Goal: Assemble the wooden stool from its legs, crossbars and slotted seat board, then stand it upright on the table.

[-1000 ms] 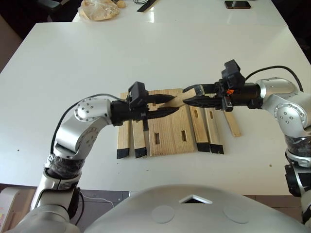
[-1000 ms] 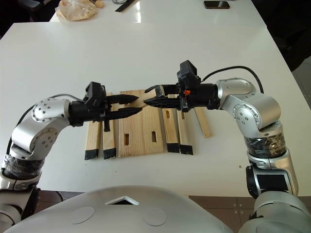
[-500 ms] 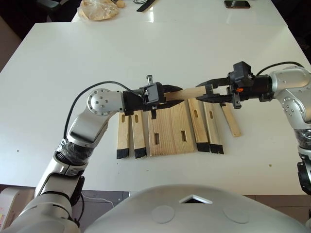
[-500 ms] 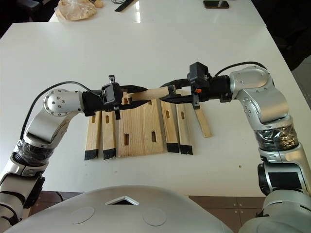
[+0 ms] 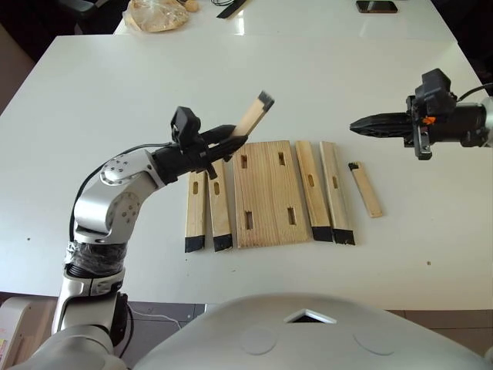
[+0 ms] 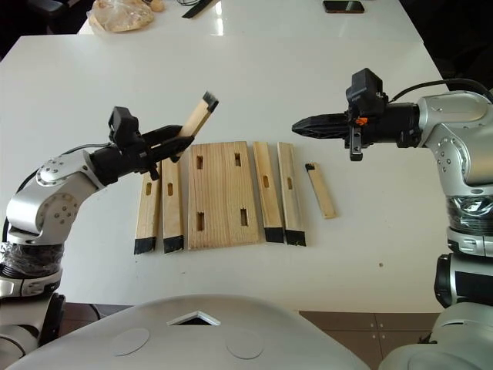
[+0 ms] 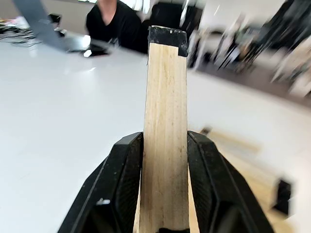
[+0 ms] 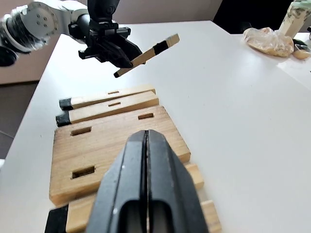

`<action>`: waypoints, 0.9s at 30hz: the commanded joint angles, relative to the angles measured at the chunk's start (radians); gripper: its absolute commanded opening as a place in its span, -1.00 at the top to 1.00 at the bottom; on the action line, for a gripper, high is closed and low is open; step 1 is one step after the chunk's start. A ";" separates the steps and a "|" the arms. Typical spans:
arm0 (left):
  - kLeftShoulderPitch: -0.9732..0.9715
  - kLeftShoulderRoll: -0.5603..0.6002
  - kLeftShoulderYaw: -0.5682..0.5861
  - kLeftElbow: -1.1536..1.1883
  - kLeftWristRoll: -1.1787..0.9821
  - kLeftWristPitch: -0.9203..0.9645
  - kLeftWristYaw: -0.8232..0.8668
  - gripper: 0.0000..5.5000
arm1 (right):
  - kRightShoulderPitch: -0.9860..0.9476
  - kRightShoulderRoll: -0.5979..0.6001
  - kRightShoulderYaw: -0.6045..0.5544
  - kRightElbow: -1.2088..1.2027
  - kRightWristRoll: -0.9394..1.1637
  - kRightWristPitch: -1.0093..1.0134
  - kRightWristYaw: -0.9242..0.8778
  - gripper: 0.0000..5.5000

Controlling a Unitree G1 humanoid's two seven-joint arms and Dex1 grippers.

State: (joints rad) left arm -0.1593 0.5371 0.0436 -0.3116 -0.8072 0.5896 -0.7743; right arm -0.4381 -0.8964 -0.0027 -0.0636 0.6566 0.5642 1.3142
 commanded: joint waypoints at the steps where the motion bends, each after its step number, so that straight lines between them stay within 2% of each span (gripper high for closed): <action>1: -0.107 -0.021 0.155 -0.095 -0.629 0.179 0.146 0.25 | 0.008 0.132 -0.078 -0.100 0.206 0.184 -0.152 0.91; 7: -0.125 -0.071 0.111 -0.099 -0.820 0.169 0.257 -0.10 | -0.004 0.210 -0.086 -0.126 0.354 0.270 -0.188 0.58; 11: -0.153 -0.071 0.058 -0.102 -0.659 0.159 0.307 -0.33 | 0.001 0.222 -0.060 -0.130 0.309 0.262 -0.199 0.34; 17: -0.204 -0.039 0.029 -0.106 -0.453 0.141 0.260 -0.33 | 0.002 0.221 -0.050 -0.120 0.265 0.247 -0.186 0.34; 21: -0.188 -0.007 -0.057 -0.139 -0.255 0.111 0.212 -0.33 | 0.006 0.235 -0.038 -0.114 0.212 0.211 -0.206 0.34; 24: -0.238 -0.049 -0.115 -0.109 -0.087 0.068 0.285 -0.33 | -0.031 0.328 -0.010 -0.092 0.068 0.109 -0.389 0.34; 26: -0.304 -0.097 -0.221 -0.042 0.153 -0.008 0.391 -0.33 | -0.068 0.497 0.019 -0.057 -0.082 0.030 -0.677 0.34; 27: -0.346 -0.154 -0.277 0.007 0.263 -0.035 0.483 -0.33 | -0.079 0.619 0.014 -0.032 -0.113 -0.001 -0.825 0.34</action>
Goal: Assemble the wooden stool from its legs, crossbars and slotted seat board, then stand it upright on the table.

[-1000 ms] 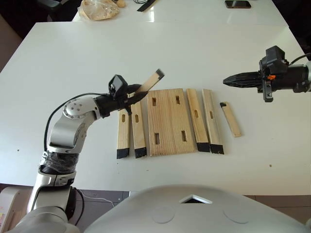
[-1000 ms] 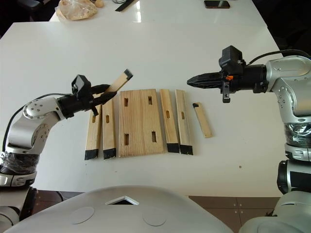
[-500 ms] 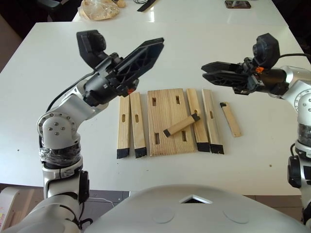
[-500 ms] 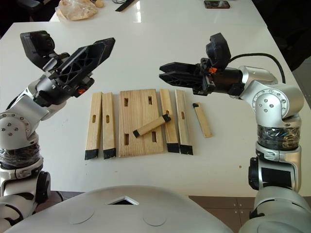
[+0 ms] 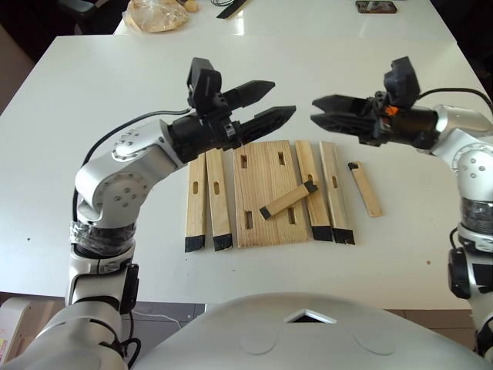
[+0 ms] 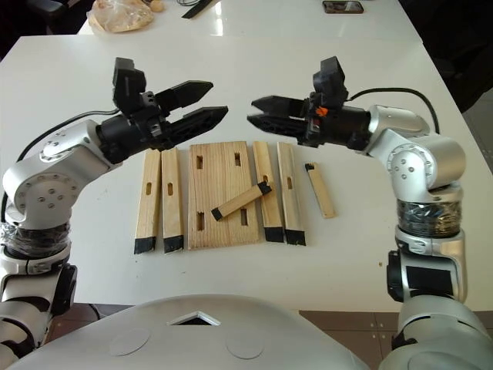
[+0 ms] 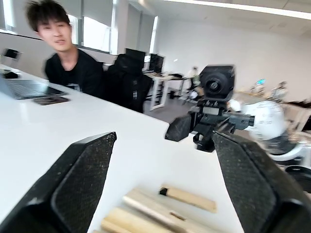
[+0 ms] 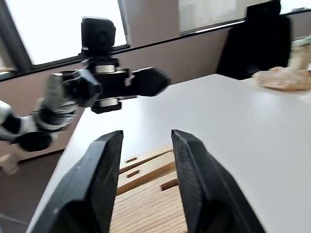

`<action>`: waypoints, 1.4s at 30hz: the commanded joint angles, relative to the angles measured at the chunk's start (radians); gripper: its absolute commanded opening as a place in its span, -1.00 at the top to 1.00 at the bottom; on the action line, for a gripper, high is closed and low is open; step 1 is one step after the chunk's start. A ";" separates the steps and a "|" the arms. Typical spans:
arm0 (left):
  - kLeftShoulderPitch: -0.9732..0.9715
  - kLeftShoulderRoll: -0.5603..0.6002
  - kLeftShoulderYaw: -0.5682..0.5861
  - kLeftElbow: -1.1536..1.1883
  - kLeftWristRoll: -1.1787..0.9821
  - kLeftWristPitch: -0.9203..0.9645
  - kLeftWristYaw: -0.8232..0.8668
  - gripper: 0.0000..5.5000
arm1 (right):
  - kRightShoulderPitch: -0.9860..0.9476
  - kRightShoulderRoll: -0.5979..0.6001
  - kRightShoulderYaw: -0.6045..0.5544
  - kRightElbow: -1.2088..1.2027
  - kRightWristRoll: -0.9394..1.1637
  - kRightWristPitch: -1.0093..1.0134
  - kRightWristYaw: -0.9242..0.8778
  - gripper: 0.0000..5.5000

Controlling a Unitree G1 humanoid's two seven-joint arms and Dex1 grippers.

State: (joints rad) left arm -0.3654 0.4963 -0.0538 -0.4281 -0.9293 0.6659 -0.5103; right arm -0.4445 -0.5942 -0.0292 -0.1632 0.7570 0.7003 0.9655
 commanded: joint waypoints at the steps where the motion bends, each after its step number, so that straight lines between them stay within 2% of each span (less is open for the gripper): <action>1: -0.175 -0.184 -0.210 0.169 0.460 -0.118 0.315 -0.33 | -0.076 0.454 0.003 0.099 -0.185 -0.143 -0.624 0.34; 2: -0.209 -0.242 -0.239 0.213 0.532 -0.125 0.398 -0.33 | -0.067 0.551 -0.002 0.116 -0.203 -0.157 -0.738 0.34; 4: -0.240 -0.331 -0.260 0.279 0.619 -0.119 0.517 -0.33 | -0.033 0.658 0.056 0.098 -0.261 -0.156 -0.850 0.34; 6: -0.223 -0.327 -0.259 0.270 0.658 -0.119 0.524 -0.33 | -0.008 0.658 0.086 0.041 -0.283 -0.164 -0.832 0.34; 9: -0.154 -0.305 -0.212 0.255 0.651 -0.140 0.467 -0.33 | 0.002 0.624 0.054 -0.003 -0.289 -0.163 -0.816 0.34; 15: -0.103 -0.306 -0.205 0.227 0.683 -0.162 0.409 -0.33 | 0.025 0.605 0.058 -0.035 -0.327 -0.169 -0.809 0.34; 18: -0.074 -0.261 -0.207 0.213 0.701 -0.173 0.346 -0.33 | 0.028 0.576 0.049 -0.033 -0.350 -0.179 -0.793 0.34; 21: -0.026 -0.176 -0.233 0.167 0.703 -0.151 0.232 -0.33 | 0.014 0.491 0.014 -0.008 -0.384 -0.210 -0.753 0.34; 26: 0.154 0.073 -0.253 -0.065 0.604 -0.077 -0.070 -0.33 | -0.056 0.285 -0.125 0.114 -0.401 -0.267 -0.656 0.34; 29: 0.230 0.177 -0.206 -0.169 0.535 -0.048 -0.182 -0.33 | -0.078 0.210 -0.164 0.157 -0.405 -0.291 -0.613 0.34; 34: 0.246 0.223 -0.166 -0.306 0.429 0.026 -0.239 -0.33 | -0.057 0.200 -0.151 0.141 -0.408 -0.302 -0.584 0.34; 39: 0.267 0.231 -0.318 -0.292 0.600 -0.021 -0.201 -0.33 | -0.011 0.223 -0.107 0.095 -0.425 -0.311 -0.580 0.34; 42: 0.282 0.188 -0.349 -0.247 0.640 -0.019 -0.162 -0.33 | -0.002 0.228 -0.096 0.082 -0.431 -0.311 -0.583 0.34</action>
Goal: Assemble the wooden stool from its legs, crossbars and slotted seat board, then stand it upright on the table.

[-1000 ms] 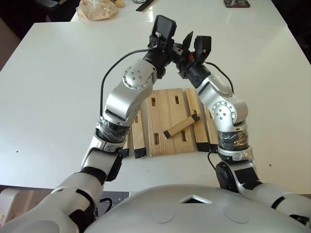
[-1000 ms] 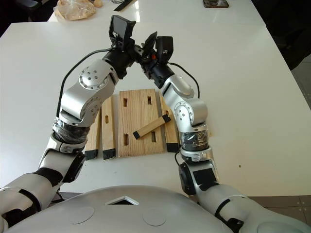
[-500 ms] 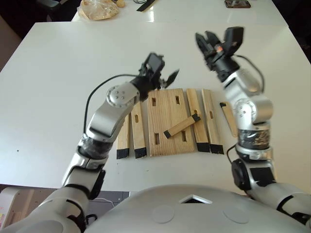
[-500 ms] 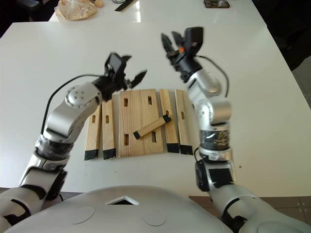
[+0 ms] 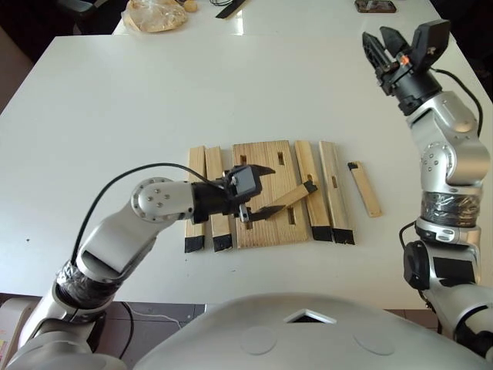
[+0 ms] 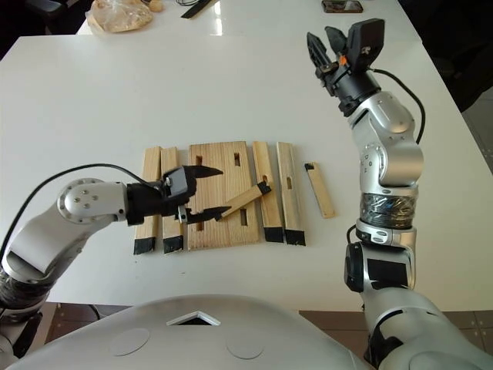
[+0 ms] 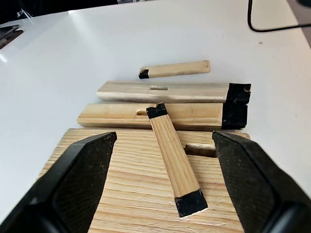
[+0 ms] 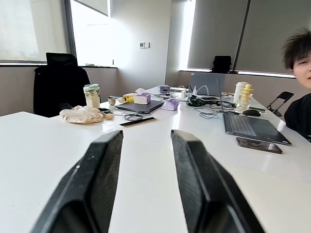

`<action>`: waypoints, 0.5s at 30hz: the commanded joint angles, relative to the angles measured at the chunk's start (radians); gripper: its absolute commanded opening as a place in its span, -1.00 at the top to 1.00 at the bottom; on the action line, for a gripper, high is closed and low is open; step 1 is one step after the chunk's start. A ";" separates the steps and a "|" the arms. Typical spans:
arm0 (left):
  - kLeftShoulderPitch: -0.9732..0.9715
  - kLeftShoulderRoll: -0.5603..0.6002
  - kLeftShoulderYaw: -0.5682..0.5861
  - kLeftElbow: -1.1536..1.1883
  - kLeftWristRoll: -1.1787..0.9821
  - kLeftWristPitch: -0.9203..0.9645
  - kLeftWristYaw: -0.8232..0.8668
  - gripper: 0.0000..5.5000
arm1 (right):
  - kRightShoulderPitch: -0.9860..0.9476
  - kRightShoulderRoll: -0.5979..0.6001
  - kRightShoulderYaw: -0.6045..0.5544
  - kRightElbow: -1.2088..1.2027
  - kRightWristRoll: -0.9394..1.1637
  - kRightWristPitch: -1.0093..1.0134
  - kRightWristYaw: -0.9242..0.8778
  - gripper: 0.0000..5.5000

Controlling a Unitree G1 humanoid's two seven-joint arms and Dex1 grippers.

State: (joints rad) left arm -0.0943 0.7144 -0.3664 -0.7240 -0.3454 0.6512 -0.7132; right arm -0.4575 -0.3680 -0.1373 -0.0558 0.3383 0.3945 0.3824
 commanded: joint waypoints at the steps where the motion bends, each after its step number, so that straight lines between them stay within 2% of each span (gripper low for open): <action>1: 0.008 -0.039 -0.040 0.069 0.067 -0.009 0.048 -0.33 | 0.013 0.003 0.014 -0.027 -0.014 -0.005 0.000 0.34; 7: -0.011 -0.101 -0.043 0.141 0.050 0.024 0.042 -0.33 | 0.011 0.015 0.034 -0.021 -0.028 -0.014 0.000 0.34; 15: -0.008 -0.125 -0.086 0.166 0.035 0.068 0.004 -0.33 | -0.006 0.019 0.054 -0.010 -0.037 -0.013 0.017 0.34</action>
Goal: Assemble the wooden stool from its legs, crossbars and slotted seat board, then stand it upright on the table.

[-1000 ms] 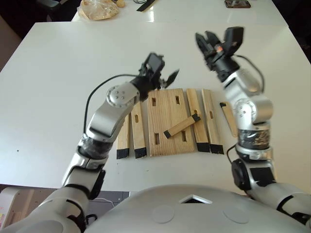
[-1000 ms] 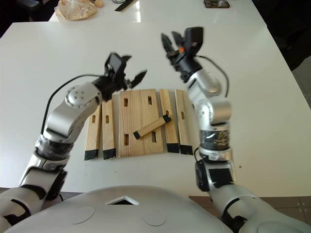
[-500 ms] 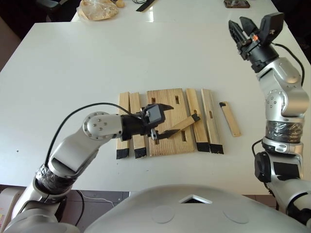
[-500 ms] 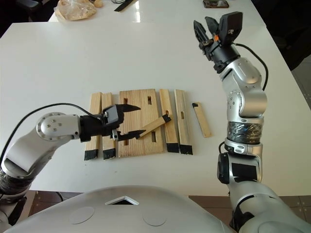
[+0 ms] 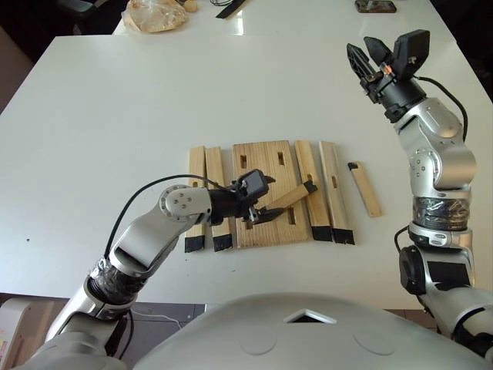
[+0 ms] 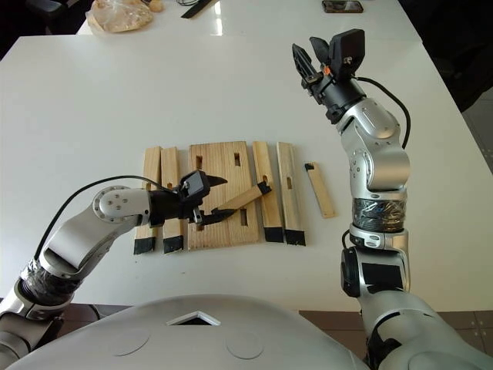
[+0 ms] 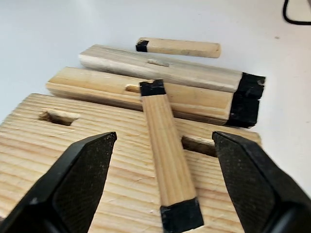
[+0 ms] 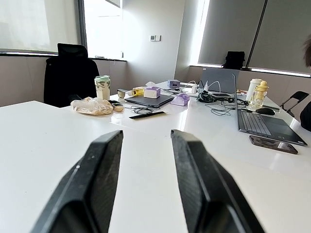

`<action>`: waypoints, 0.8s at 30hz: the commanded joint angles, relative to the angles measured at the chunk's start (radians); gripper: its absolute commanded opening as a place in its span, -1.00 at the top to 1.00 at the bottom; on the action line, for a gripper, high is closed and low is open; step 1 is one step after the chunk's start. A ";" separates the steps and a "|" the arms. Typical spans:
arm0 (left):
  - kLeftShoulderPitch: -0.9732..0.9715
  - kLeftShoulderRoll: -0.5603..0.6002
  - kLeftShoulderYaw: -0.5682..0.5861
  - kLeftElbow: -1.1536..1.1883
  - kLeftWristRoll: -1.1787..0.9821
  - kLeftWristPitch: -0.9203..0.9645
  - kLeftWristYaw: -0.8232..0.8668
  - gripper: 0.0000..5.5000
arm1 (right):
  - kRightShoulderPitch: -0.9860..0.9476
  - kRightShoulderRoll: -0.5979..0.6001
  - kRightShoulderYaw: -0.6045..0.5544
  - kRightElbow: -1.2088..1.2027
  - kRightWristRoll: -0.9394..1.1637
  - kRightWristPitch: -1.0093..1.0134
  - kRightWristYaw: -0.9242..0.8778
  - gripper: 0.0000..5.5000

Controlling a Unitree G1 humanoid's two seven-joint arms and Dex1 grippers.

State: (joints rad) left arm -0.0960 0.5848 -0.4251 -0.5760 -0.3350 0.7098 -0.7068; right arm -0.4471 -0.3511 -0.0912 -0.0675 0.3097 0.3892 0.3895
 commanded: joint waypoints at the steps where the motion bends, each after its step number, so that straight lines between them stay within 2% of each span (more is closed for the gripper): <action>1: -0.008 0.007 -0.033 0.028 0.037 0.004 0.001 -0.33 | -0.019 0.002 0.011 0.004 -0.009 -0.008 0.011 0.34; 8: 0.004 0.039 -0.074 0.092 0.138 -0.063 -0.003 -0.33 | -0.014 0.003 0.016 0.010 -0.019 -0.022 0.013 0.34; 24: 0.008 0.024 -0.007 0.180 0.146 -0.132 -0.022 0.52 | 0.022 0.014 0.020 -0.013 -0.047 -0.042 0.001 0.32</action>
State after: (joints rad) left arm -0.0886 0.6109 -0.4504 -0.4253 -0.2037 0.5722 -0.7380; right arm -0.4381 -0.3399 -0.0758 -0.0657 0.2715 0.3547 0.3929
